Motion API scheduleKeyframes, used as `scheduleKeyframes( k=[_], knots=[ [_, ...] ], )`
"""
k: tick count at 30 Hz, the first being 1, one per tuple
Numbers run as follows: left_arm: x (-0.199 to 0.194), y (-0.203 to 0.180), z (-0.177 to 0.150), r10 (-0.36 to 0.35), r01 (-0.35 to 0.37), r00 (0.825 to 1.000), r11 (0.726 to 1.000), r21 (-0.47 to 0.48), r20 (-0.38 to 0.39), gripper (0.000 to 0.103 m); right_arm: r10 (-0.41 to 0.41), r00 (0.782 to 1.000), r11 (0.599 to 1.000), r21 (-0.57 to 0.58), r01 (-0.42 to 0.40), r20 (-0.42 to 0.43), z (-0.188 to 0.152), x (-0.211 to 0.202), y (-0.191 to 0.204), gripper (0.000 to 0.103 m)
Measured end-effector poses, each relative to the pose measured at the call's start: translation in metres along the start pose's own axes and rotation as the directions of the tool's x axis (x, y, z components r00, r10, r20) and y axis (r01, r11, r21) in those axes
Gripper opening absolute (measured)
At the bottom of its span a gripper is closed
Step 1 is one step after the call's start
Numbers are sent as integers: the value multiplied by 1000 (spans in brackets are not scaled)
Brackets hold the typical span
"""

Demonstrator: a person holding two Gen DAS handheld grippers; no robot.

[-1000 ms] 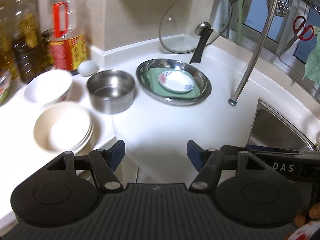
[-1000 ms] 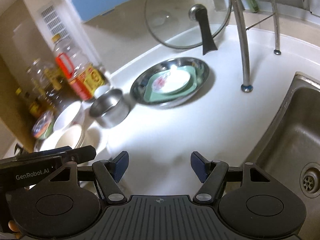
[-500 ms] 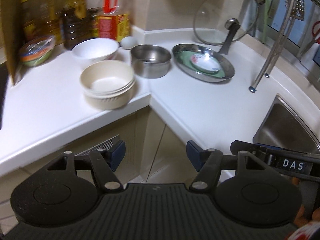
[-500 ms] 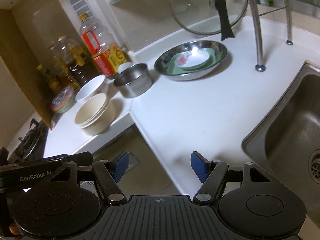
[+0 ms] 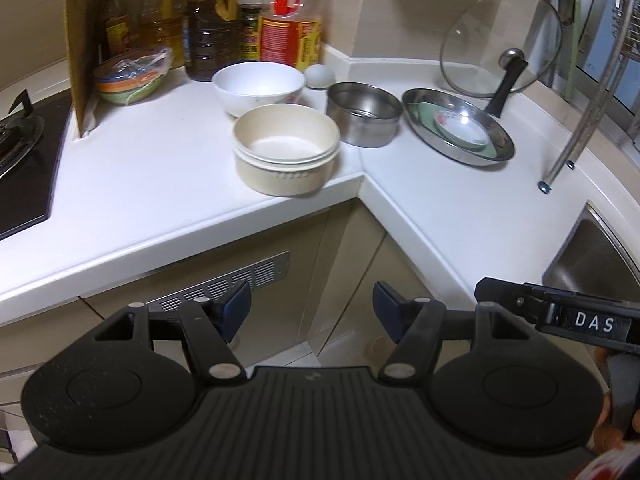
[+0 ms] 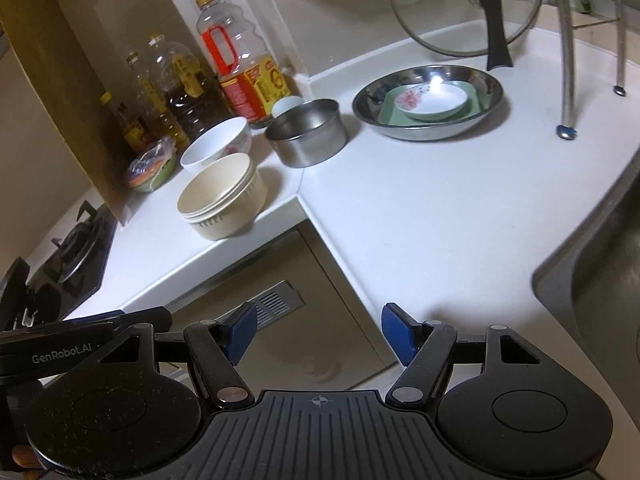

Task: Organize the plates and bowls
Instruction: 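Move both grippers to the rim of the cream bowl stack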

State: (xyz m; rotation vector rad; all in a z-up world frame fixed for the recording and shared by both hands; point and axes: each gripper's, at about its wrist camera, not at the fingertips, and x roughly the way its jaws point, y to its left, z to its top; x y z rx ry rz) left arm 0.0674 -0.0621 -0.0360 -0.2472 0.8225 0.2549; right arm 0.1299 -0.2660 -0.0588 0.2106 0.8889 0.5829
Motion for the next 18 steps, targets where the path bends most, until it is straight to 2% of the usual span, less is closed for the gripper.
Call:
scheduleKeyframes(
  k=[9, 18],
  knots=[
    [13, 34, 19, 12, -11, 1000, 999, -48, 1, 64, -3, 1000, 999, -53, 1, -23, 18, 32, 22, 69],
    [34, 59, 48, -11, 13, 1000, 998, -66, 26, 59, -3, 1000, 1000, -20, 3, -16, 43, 63, 32, 69]
  ],
)
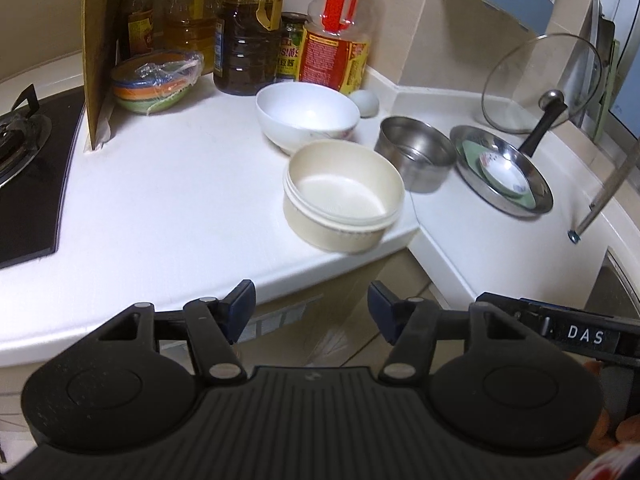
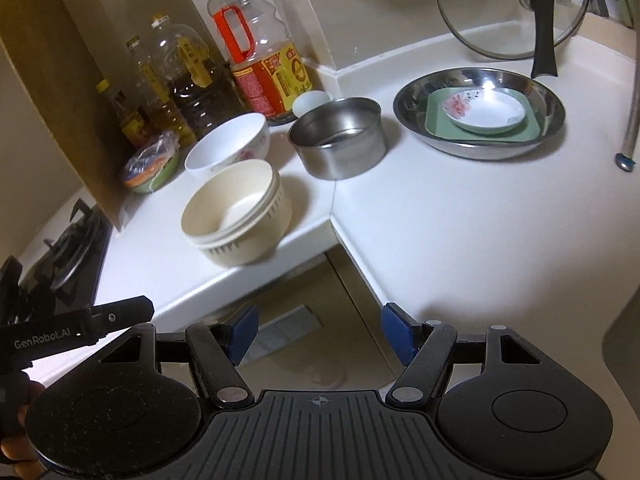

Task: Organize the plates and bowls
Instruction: 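Move both grippers to the rim of the cream bowl stack, then close both grippers on the cream bowl rim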

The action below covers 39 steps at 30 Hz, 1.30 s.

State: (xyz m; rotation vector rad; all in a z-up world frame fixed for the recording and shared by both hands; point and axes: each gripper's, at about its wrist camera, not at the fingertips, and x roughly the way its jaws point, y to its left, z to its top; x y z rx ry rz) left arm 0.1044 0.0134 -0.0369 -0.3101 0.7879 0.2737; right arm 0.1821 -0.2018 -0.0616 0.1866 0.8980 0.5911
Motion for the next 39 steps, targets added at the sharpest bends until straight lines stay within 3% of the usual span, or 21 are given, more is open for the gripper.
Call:
scheduleKeyframes(
  k=[6, 10, 26, 34, 39],
  knots=[
    [17, 11, 21, -17, 17, 1000, 1000, -9, 22, 57, 14, 999, 1000, -10, -13, 30, 20, 20, 12, 69],
    [29, 15, 35, -25, 25, 999, 1000, -7, 29, 49, 20, 998, 999, -45, -17, 52, 34, 35, 22, 67],
    [81, 20, 66, -50, 50, 999, 999, 13, -12, 41, 10, 999, 997, -82, -6, 46, 63, 90, 35, 45],
    [94, 26, 71, -55, 55, 998, 998, 9, -32, 31, 1, 1000, 997, -82, 2, 26, 66, 105, 36, 36],
    [99, 26, 71, -69, 69, 997, 998, 9, -43, 21, 2, 1000, 996, -84, 0, 25, 67, 108, 36, 25]
  ],
)
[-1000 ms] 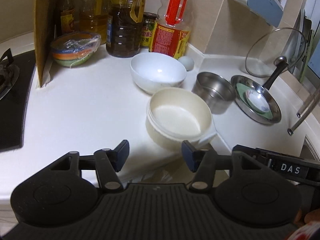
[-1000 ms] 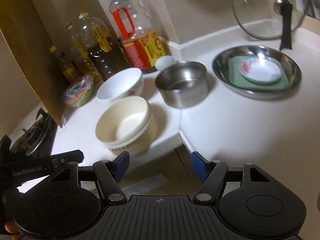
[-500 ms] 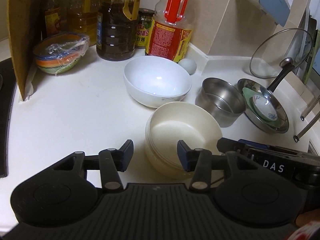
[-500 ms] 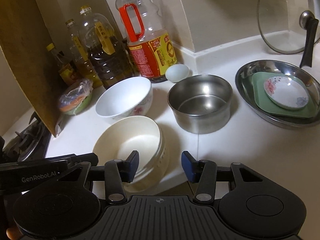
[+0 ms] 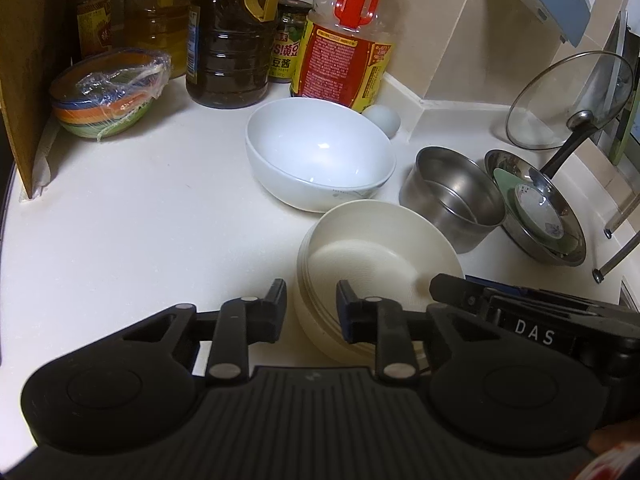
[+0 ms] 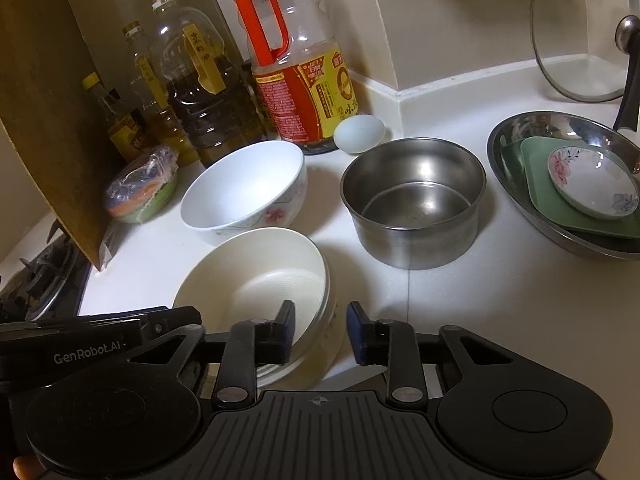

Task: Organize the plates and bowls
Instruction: 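Close both grippers on the cream bowl rim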

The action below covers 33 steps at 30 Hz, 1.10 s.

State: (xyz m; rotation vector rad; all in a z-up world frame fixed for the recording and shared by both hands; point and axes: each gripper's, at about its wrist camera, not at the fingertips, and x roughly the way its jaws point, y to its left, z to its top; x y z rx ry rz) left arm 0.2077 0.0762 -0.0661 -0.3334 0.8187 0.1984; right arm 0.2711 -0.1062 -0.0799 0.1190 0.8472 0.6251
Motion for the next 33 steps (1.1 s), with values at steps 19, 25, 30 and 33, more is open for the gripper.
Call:
scheduleKeyframes(
  k=[19, 25, 30, 33],
  knots=[
    [-25, -2, -6, -23, 23, 999, 1000, 4, 37, 15, 6, 1000, 1000, -16, -6, 9, -2, -21, 9, 19],
    [-44, -3, -3, -41, 41, 997, 999, 2, 65, 16, 18, 1000, 1000, -20, -17, 15, 3, -38, 15, 19],
    [-55, -5, 7, -51, 51, 994, 999, 6, 95, 16, 31, 999, 999, -12, -31, 19, 16, -46, 18, 20],
    [-58, -5, 15, -57, 56, 992, 998, 9, 110, 16, 35, 999, 999, -18, -34, 31, 25, -49, 21, 20]
  ],
)
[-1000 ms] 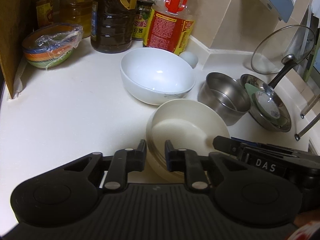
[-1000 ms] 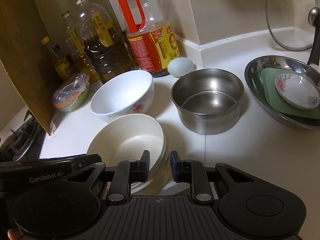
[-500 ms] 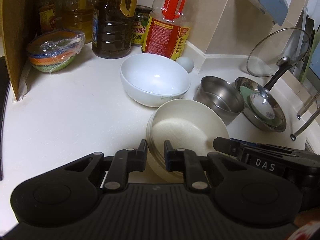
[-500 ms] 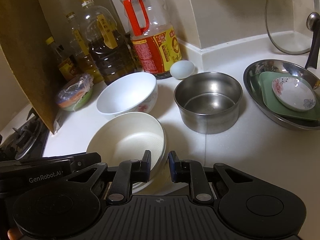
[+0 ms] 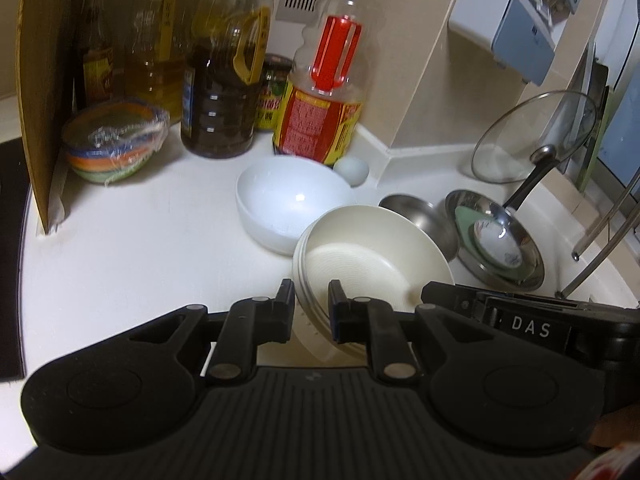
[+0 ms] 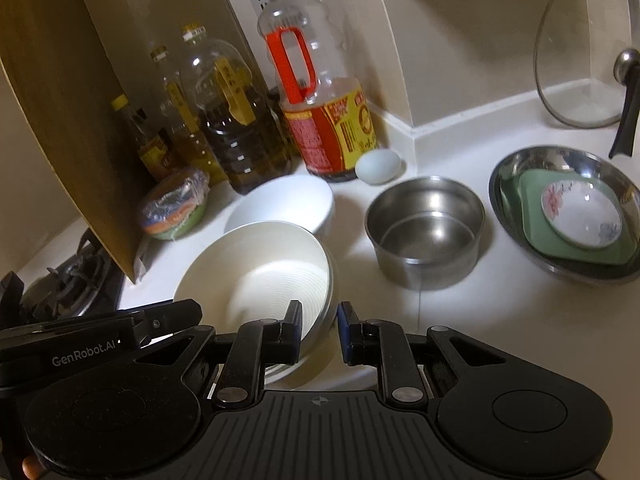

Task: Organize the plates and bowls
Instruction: 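Close both grippers on the cream bowl rim, then lift the cream bowls with both grippers and carry them over the white bowl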

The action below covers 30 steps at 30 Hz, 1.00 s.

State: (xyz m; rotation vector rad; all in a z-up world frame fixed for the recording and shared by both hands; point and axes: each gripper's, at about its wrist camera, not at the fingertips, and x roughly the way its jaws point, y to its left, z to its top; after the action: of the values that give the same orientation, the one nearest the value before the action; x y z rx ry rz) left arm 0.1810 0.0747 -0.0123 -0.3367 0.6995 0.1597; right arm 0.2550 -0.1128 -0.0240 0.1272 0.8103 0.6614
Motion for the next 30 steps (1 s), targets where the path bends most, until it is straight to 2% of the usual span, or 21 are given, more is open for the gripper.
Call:
scheduleKeyframes(
  k=[15, 30],
  knots=[
    [16, 12, 51, 16, -16, 996, 1000, 0, 85, 16, 36, 999, 999, 8, -37, 40, 56, 29, 5, 20],
    [55, 30, 79, 41, -39, 997, 999, -23, 69, 16, 56, 998, 997, 51, -56, -10, 86, 76, -5, 20]
  ],
)
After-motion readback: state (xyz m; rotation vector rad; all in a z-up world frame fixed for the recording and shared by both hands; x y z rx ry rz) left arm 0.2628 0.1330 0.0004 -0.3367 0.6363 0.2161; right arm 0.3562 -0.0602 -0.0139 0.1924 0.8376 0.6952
